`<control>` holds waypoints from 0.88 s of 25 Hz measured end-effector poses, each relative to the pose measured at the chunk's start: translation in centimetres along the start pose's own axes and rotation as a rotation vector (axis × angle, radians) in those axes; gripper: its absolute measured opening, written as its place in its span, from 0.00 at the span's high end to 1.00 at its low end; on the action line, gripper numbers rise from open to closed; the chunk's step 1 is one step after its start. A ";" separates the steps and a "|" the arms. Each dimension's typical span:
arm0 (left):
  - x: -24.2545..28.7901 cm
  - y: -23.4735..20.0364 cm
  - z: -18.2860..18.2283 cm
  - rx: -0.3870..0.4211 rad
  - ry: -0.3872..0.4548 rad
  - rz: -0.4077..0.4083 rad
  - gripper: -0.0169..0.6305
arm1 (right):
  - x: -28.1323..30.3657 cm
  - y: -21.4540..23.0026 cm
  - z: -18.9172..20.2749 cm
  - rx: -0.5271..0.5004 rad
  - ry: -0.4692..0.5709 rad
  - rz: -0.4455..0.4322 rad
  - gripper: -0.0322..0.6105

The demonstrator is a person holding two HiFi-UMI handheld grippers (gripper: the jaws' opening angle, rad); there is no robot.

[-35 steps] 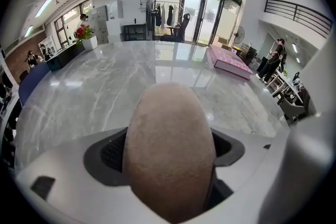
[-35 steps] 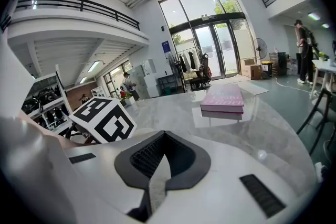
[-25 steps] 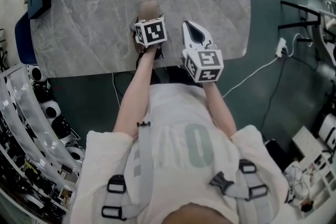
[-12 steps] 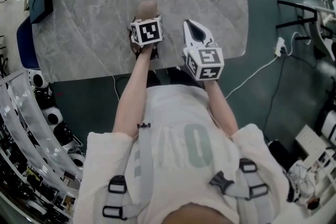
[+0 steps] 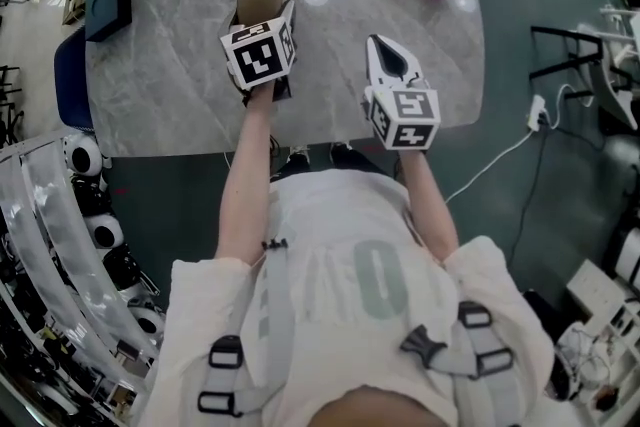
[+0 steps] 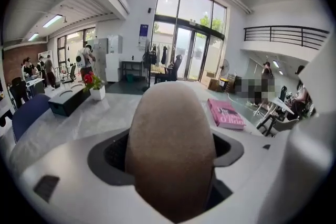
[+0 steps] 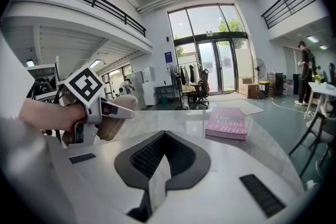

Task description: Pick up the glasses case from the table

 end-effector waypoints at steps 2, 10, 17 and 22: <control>-1.7 -1.4 -1.8 0.000 0.085 0.007 0.36 | 0.2 -1.1 -0.9 -0.013 0.022 -0.006 0.95; -9.7 -7.6 -6.8 0.050 0.357 -0.013 0.36 | 1.3 -6.3 -4.7 -0.068 0.117 -0.030 0.95; -14.5 -9.2 -7.5 0.071 0.505 0.016 0.36 | 1.1 -8.3 -6.3 -0.091 0.166 -0.046 0.95; -15.9 -8.9 -4.7 0.058 0.552 0.009 0.36 | 0.3 -8.0 -6.2 -0.080 0.182 -0.025 0.95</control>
Point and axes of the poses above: the fingertips, and each gripper's own axes: x forward along the fingers, y to its right, z out of its underside, the point moved 7 cm from there along -x, backward along the fingers, and after that the axes turned 5 degrees about x, right-handed, at the moved point
